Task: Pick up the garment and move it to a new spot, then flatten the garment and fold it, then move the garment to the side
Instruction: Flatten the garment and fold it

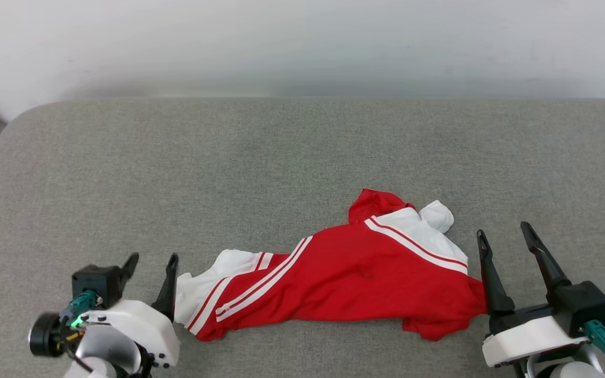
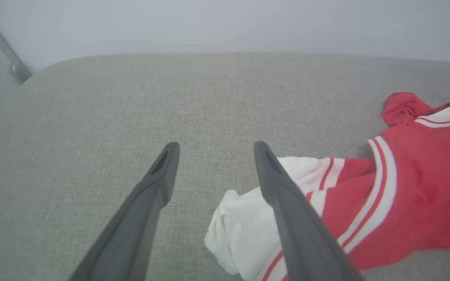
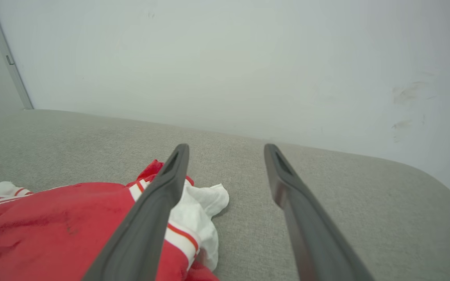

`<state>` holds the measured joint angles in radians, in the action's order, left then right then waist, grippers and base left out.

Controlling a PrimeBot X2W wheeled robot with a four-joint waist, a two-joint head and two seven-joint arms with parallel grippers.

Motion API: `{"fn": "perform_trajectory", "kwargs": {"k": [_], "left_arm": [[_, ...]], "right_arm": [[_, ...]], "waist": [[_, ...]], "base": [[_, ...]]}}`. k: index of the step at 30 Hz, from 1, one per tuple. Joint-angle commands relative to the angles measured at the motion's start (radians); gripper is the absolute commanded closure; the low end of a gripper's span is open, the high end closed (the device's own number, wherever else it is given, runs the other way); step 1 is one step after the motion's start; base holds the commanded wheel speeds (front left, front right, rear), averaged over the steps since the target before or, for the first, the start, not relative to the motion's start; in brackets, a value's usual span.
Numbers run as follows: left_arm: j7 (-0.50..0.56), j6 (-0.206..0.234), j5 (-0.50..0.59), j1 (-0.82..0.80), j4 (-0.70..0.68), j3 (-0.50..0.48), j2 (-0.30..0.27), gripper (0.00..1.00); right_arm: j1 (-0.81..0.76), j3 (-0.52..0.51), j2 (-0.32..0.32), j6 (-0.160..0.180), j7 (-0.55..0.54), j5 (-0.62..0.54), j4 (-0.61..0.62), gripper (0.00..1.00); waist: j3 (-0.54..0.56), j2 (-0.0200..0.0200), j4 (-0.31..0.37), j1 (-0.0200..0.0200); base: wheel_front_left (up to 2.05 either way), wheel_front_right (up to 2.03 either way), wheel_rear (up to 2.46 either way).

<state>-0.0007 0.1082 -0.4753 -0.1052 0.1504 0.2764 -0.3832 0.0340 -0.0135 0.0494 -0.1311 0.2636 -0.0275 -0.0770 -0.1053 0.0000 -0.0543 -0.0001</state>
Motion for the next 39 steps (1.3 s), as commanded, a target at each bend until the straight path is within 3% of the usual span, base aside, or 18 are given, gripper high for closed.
{"fn": "perform_trajectory", "kwargs": {"k": [1, 6, 9, 13, 16, 21, 25, 30, 39], "left_arm": [[-0.027, -0.014, 0.01, -0.011, -0.011, 0.002, -0.009, 0.0], [-0.2, -0.06, 0.073, -0.025, -0.04, 0.019, -0.03, 0.0], [-0.244, -0.076, 0.106, -0.037, -0.053, 0.031, -0.023, 0.0], [-0.26, -0.081, 0.124, -0.043, -0.055, 0.028, 0.001, 0.0], [-0.264, -0.089, 0.139, -0.049, -0.047, 0.029, 0.014, 0.0], [-0.266, -0.109, 0.159, -0.076, -0.051, 0.027, 0.044, 0.0], [-0.266, -0.128, 0.174, -0.092, -0.055, 0.023, 0.072, 0.0], [-0.266, -0.147, 0.192, -0.111, -0.056, 0.015, 0.102, 0.0], [-0.266, -0.175, 0.219, -0.126, -0.049, -0.008, 0.141, 0.0]], "right_arm": [[-0.008, -0.003, 0.002, 0.001, 0.002, -0.001, 0.004, 0.0], [-0.004, -0.028, 0.001, 0.001, -0.006, -0.035, 0.007, 0.0], [0.03, -0.016, 0.017, 0.001, -0.093, -0.049, 0.008, 0.0], [0.103, 0.019, 0.1, 0.001, -0.339, -0.014, 0.019, 0.0], [0.181, 0.042, 0.133, 0.001, -0.562, 0.083, 0.031, 0.0], [0.302, 0.144, 0.267, 0.001, -0.956, 0.192, 0.019, 0.0], [0.373, 0.174, 0.332, 0.001, -1.151, 0.254, -0.009, 0.0], [0.424, 0.21, 0.384, 0.001, -1.25, 0.27, -0.063, 0.0], [0.446, 0.261, 0.423, 0.001, -1.258, 0.277, -0.183, 0.0]], "waist": [[0.004, 0.0, -0.002, 0.0001], [0.005, 0.0, -0.02, 0.0001], [-0.007, 0.0, -0.038, 0.0001], [-0.033, 0.0, -0.061, 0.0001], [-0.054, 0.0, -0.078, 0.0001], [-0.089, 0.0, -0.119, 0.0001], [-0.113, 0.0, -0.158, 0.0001], [-0.146, 0.0, -0.209, 0.0001], [-0.199, 0.0, -0.268, 0.0001]], "base": [[0.0, 0.0, 0.0], [0.0, 0.0, 0.0], [0.0, 0.0, 0.0], [0.0, 0.0, 0.0], [0.0, 0.0, 0.0], [0.0, 0.0, 0.0], [0.0, 0.0, 0.0], [0.0, 0.0, 0.0], [0.0, 0.0, 0.0]]}}
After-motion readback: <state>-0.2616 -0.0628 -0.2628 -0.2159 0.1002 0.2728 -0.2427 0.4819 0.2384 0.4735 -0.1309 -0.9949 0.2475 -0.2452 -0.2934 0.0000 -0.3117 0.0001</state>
